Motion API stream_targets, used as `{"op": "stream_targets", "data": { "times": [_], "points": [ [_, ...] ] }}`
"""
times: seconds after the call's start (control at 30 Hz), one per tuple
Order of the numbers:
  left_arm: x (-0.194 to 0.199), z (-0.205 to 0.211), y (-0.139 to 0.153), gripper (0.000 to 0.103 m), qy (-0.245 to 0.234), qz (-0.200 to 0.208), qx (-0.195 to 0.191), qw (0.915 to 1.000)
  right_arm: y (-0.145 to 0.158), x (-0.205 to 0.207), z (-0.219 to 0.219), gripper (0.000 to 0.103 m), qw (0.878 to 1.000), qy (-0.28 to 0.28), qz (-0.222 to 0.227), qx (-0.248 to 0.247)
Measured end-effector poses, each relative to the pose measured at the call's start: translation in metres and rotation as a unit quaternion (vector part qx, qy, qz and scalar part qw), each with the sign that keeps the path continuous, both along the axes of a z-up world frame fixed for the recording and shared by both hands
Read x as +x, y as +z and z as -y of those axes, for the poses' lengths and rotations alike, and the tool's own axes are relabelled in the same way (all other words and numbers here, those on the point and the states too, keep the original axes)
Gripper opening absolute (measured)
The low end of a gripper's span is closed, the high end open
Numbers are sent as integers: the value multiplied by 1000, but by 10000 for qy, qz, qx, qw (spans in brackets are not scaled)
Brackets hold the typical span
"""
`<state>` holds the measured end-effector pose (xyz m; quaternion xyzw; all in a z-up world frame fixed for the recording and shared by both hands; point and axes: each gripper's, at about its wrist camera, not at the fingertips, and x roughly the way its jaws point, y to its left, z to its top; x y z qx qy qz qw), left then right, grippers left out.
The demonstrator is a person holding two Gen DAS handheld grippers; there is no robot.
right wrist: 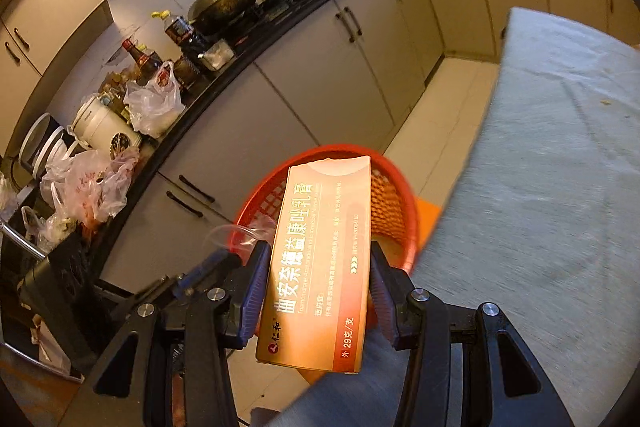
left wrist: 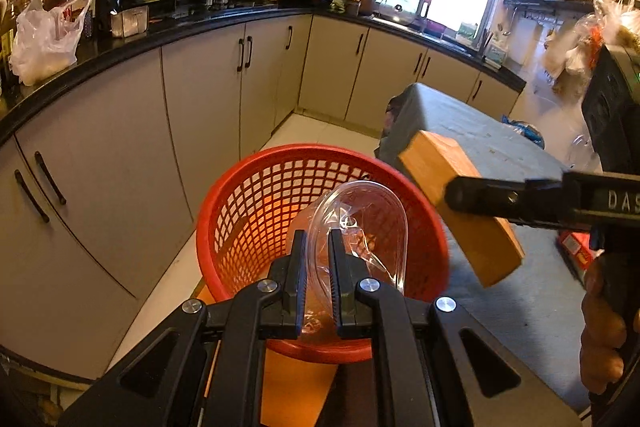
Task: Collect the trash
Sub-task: 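Carry cup and box to the red basket while opening both tools to drop them, then withdraw both open tools from the basket back over the table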
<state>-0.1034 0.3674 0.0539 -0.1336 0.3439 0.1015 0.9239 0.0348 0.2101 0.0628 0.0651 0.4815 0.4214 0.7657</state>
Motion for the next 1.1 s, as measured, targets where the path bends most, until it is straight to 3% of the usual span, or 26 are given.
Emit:
{"op": "stream_targets", "data": {
  "times": [0.37, 0.43, 0.53, 1.1],
  "points": [
    [9, -5, -16, 10, 47, -167, 35, 9998, -31, 16, -23, 56, 9991, -17, -362, -217],
    [10, -4, -16, 18, 42, -179, 15, 9998, -32, 16, -21, 67, 9991, 2, -391, -191],
    [10, -2, -14, 32, 94, -139, 73, 9998, -31, 16, -19, 69, 9992, -27, -356, -155],
    [-7, 29, 16, 48, 6, 131, 208, 9997, -7, 2, 50, 69, 9988, -445, -155, 120]
  ]
}}
